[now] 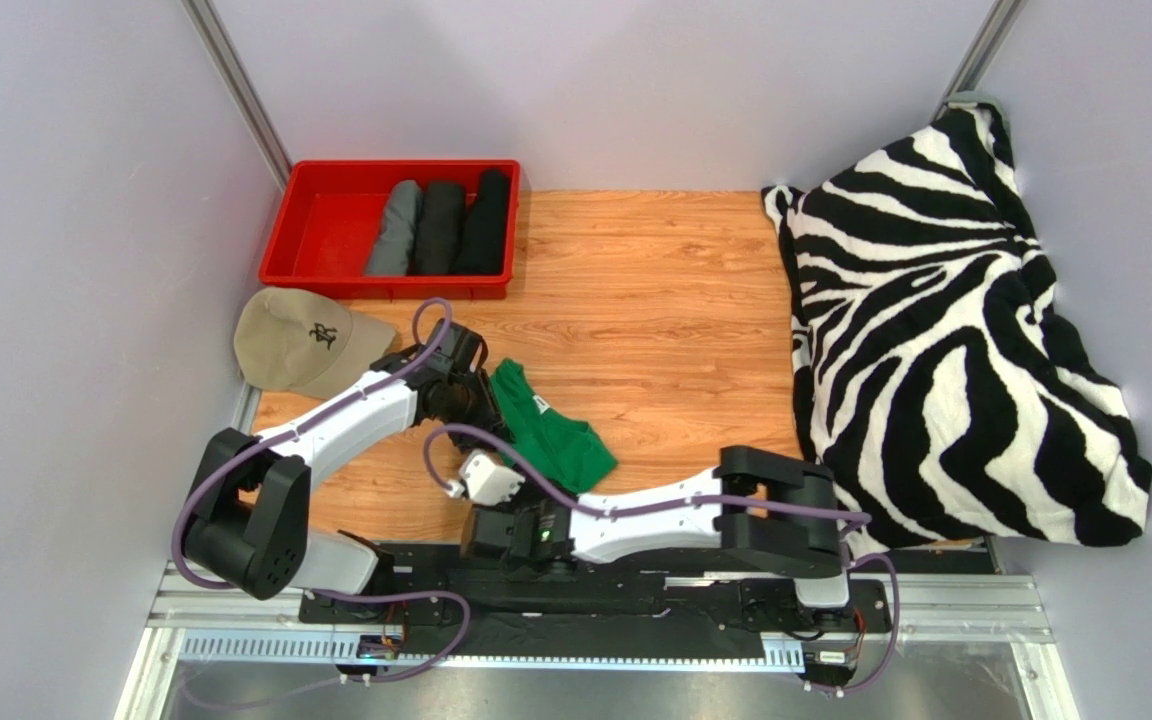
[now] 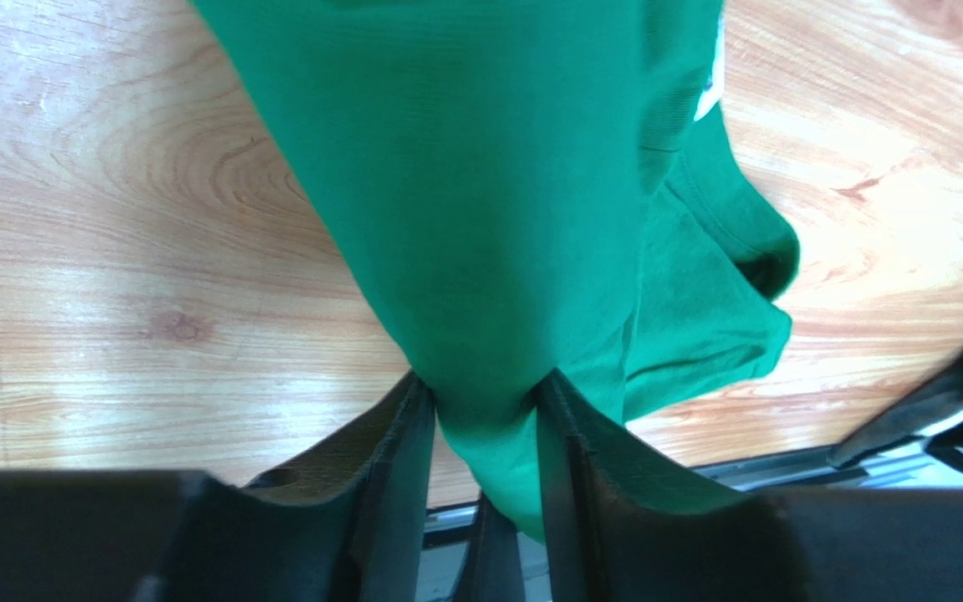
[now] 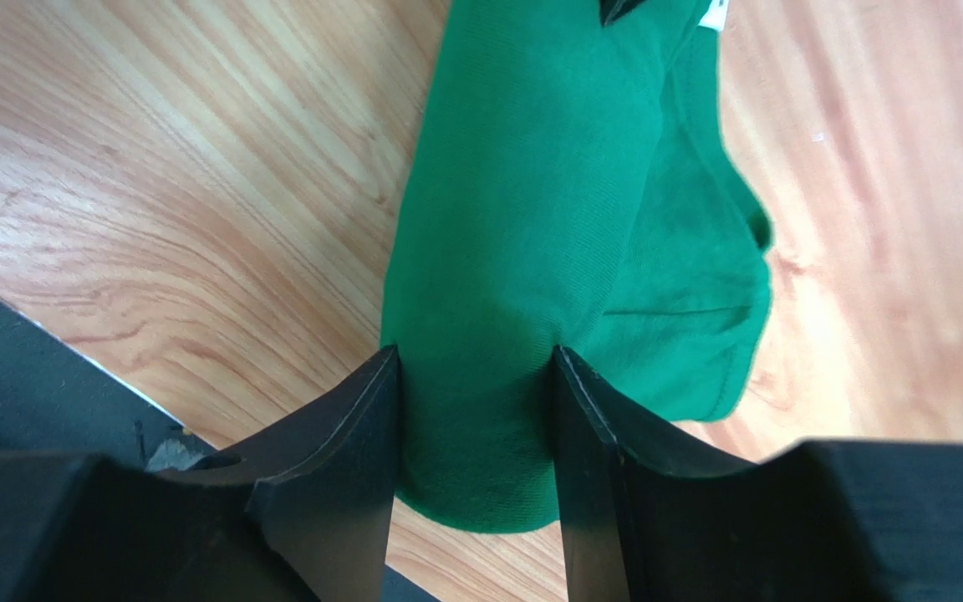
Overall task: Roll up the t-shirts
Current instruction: Roll the T-shirt to the center of the board.
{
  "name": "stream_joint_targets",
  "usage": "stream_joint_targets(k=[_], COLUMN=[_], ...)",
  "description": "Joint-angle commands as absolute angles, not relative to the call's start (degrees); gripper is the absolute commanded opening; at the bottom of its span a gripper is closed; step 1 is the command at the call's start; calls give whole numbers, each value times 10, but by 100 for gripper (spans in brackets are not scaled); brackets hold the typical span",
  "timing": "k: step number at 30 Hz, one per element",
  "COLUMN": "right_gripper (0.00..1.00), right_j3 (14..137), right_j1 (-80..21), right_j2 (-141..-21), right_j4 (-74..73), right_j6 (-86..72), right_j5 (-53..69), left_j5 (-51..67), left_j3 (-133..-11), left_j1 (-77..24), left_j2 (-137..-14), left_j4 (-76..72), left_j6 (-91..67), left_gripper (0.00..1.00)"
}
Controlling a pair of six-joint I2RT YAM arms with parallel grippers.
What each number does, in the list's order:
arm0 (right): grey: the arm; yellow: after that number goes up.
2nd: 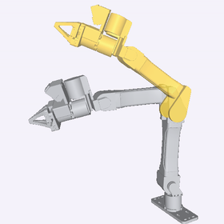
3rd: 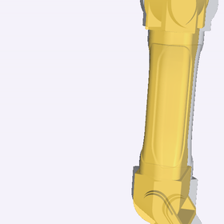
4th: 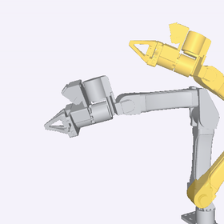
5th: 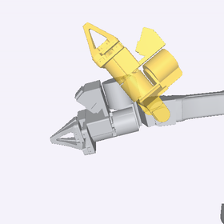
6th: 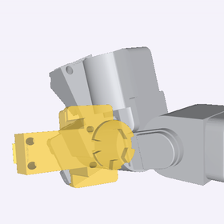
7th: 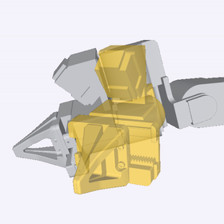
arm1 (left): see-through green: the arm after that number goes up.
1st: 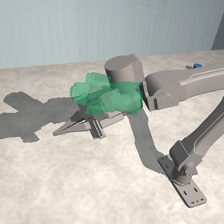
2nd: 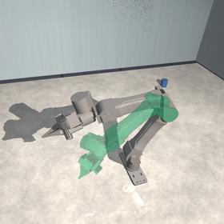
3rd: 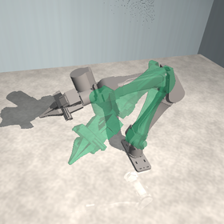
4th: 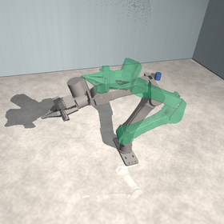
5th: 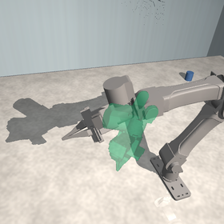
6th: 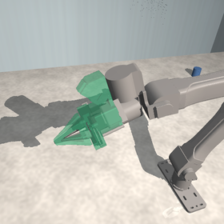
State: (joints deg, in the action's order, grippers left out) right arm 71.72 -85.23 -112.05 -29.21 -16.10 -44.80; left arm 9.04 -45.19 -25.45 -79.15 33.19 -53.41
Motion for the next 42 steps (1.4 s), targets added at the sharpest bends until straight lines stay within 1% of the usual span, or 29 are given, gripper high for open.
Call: stream_joint_targets(k=[1, 2, 3, 5, 6, 11, 14, 20, 26, 33, 35, 36, 38, 39, 40, 42], right_gripper=[46, 45, 45, 44, 43, 42, 42, 42, 42, 45, 47, 50, 54, 57, 59, 62], right_j3=[658, 634, 620, 597, 576, 516, 487, 447, 412, 405, 409, 410, 418, 430, 438, 464], right_j1=[-798, -788, -777, -740, -727, -641, -602, -544, -497, -489, -490, -495, -507, -527, -540, -582], right_j2=[-1045, -1019, -1009, -982, -975, -948, -944, -961, -977, -968, -945, -931, -902, -869, -854, -817], right_j4=[-212, -185, -171, -134, -124, -46, -9, 55, 119, 136, 113, 95, 26, -30, -54, -116], right_j6=[-170, -172, -177, -193, -201, -245, -270, -319, -373, -409, -402, -392, -356, -345, -333, -303], right_j5=[-292, -263, -204, -146, -92, 48, 135, 234, 297, 311, 279, 259, 166, 128, 50, -32], left_j5=[105, 106, 108, 109, 112, 120, 139, 163, 141, 71, 58, 59, 65, 67, 69, 69], left_j3=[-478, -483, -486, -490, -490, -476, -456, -416, -395, -425, -439, -447, -453, -460, -464, -475], left_j1=[-239, -236, -235, -229, -227, -221, -221, -221, -221, -242, -249, -250, -251, -251, -252, -255], left_j2=[-766, -765, -761, -757, -754, -744, -749, -773, -809, -855, -870, -874, -883, -884, -887, -889], left_j4=[332, 332, 333, 333, 330, 312, 259, 160, 126, 177, 211, 218, 232, 236, 244, 255], left_j6=[-505, -501, -497, -491, -490, -495, -508, -537, -566, -593, -596, -596, -594, -592, -589, -580], left_gripper=[48, 50, 50, 52, 53, 58, 59, 60, 59, 57, 56, 55, 55, 55, 55, 54])
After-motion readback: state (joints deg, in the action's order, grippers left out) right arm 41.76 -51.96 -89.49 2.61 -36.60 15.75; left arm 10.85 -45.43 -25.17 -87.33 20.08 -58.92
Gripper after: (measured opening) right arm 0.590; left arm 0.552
